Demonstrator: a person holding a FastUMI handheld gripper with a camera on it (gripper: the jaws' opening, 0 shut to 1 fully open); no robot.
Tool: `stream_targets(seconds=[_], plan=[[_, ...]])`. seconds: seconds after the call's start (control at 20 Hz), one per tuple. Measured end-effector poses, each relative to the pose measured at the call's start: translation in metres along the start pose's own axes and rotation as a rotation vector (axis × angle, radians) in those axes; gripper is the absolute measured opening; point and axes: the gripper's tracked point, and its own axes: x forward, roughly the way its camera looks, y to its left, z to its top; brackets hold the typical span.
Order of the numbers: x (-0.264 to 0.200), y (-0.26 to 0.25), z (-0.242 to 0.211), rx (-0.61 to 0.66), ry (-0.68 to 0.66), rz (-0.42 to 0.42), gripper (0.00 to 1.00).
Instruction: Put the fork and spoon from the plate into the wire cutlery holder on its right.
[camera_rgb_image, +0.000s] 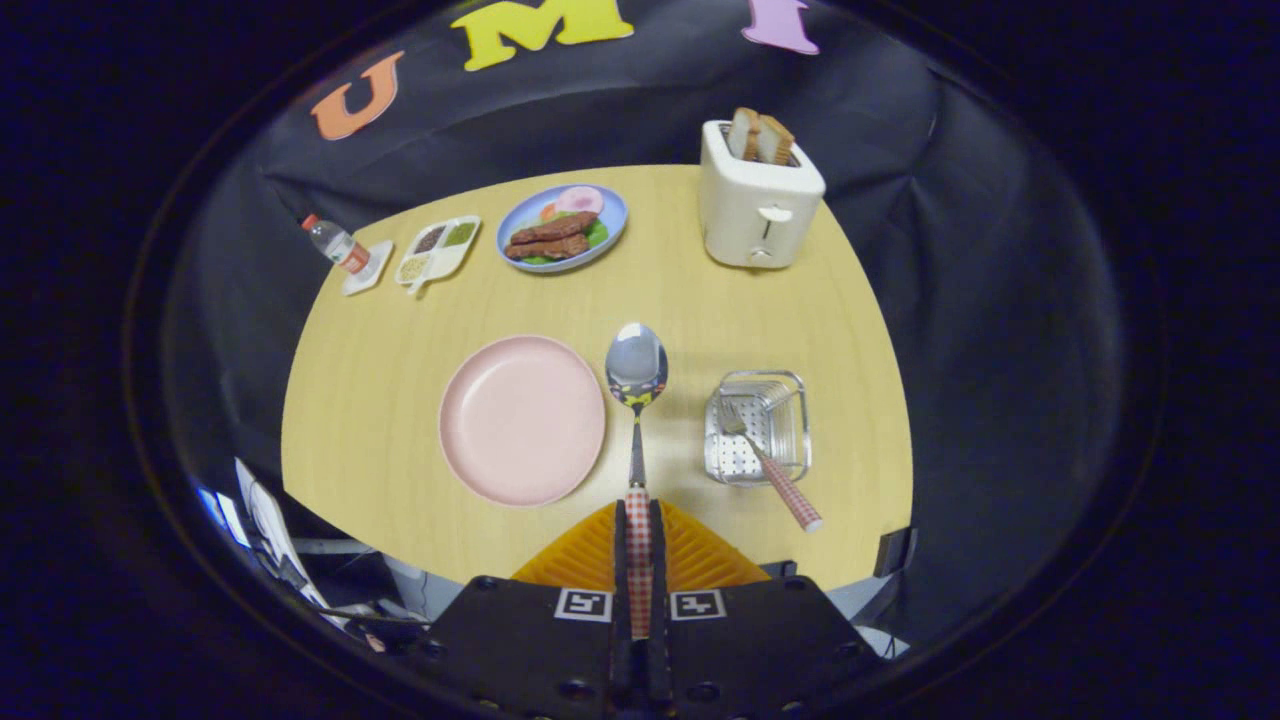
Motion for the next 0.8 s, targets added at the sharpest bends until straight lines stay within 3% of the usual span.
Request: stream_targets(seconds=[0.25,0.8], plan=[[-0.013,-0.057,0.003,0.011,0.042,-0.083,0.06],[-0.005,-0.076,-0.001,-0.065,0.322,-0.129,0.06]])
